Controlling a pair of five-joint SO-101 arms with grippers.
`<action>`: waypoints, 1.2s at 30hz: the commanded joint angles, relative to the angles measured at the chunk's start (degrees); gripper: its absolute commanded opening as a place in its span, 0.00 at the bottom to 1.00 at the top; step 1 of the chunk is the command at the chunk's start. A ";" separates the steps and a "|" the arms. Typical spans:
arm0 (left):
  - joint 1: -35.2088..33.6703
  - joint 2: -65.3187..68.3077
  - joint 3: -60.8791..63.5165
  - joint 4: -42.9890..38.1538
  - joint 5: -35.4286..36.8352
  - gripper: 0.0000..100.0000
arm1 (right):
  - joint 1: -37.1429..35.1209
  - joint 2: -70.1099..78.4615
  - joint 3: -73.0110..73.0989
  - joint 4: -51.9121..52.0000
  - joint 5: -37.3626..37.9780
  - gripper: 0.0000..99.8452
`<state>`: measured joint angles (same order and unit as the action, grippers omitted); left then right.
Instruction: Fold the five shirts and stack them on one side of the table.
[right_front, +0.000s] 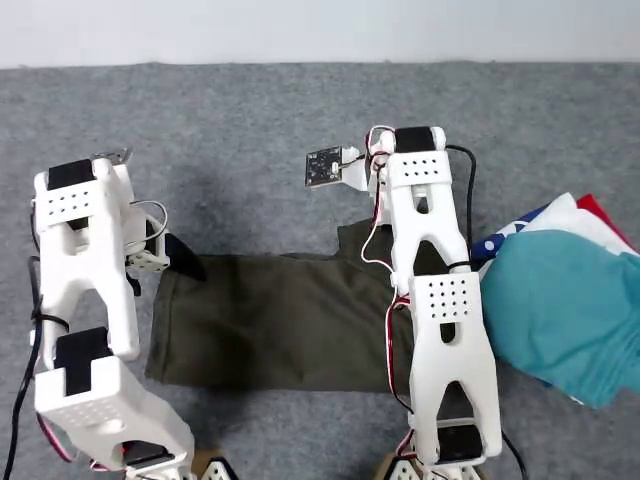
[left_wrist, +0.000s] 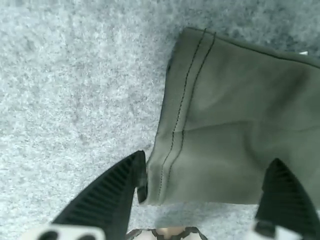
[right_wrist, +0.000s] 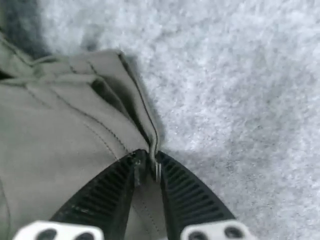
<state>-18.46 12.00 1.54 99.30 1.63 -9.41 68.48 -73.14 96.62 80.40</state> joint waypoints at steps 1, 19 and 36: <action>0.09 -0.53 -0.92 1.14 -0.88 0.36 | -0.13 -4.70 -4.66 6.64 0.53 0.01; 0.09 -0.97 -0.92 1.14 -0.88 0.36 | -3.65 -44.09 46.86 6.20 -8.88 0.01; 0.09 -0.97 0.57 1.14 -0.88 0.36 | -5.14 -75.91 107.78 -22.29 -14.24 0.02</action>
<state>-18.46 12.00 2.42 99.30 1.63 -13.19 -2.55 27.87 80.44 70.29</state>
